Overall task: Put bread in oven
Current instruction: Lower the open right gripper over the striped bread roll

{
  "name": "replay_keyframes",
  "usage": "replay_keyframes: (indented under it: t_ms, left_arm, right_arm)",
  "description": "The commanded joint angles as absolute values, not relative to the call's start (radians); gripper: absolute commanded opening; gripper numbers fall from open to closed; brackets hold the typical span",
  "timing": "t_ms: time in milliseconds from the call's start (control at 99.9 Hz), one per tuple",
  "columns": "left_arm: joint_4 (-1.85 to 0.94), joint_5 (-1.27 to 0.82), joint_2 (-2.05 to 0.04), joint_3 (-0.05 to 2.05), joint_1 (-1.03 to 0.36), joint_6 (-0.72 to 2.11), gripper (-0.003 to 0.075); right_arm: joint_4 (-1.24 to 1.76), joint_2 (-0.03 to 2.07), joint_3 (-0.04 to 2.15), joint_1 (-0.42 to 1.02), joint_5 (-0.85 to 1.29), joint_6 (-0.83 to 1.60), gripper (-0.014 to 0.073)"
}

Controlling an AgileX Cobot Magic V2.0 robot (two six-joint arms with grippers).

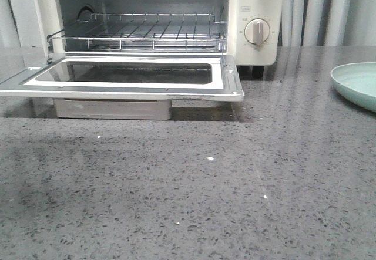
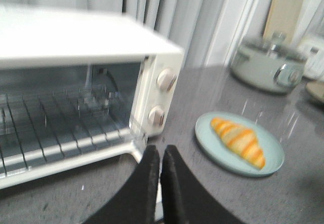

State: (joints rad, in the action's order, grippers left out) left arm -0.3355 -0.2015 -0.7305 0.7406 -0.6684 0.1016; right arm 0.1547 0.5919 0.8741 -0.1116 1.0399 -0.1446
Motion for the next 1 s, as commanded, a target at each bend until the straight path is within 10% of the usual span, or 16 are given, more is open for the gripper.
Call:
replay_keyframes:
  t_ms: [0, 170, 430, 991]
  left_arm:
    - [-0.335, -0.158, -0.661, 0.771, -0.677, 0.1, -0.0022]
    - [-0.328, -0.228, -0.58, 0.771, -0.677, 0.1, -0.0022]
    - [-0.315, -0.301, -0.538, 0.771, -0.677, 0.1, -0.0022]
    - [-0.313, -0.313, -0.538, 0.771, -0.677, 0.1, -0.0022]
  right_arm:
    - [0.162, 0.658, 0.907, -0.11, 1.016, -0.134, -0.006]
    - [0.162, 0.787, 0.908, -0.11, 1.032, -0.134, 0.0043]
    - [0.094, 0.988, 1.013, -0.11, 1.011, -0.134, 0.0509]
    - [-0.019, 1.375, 1.298, -0.11, 1.038, -0.134, 0.0486]
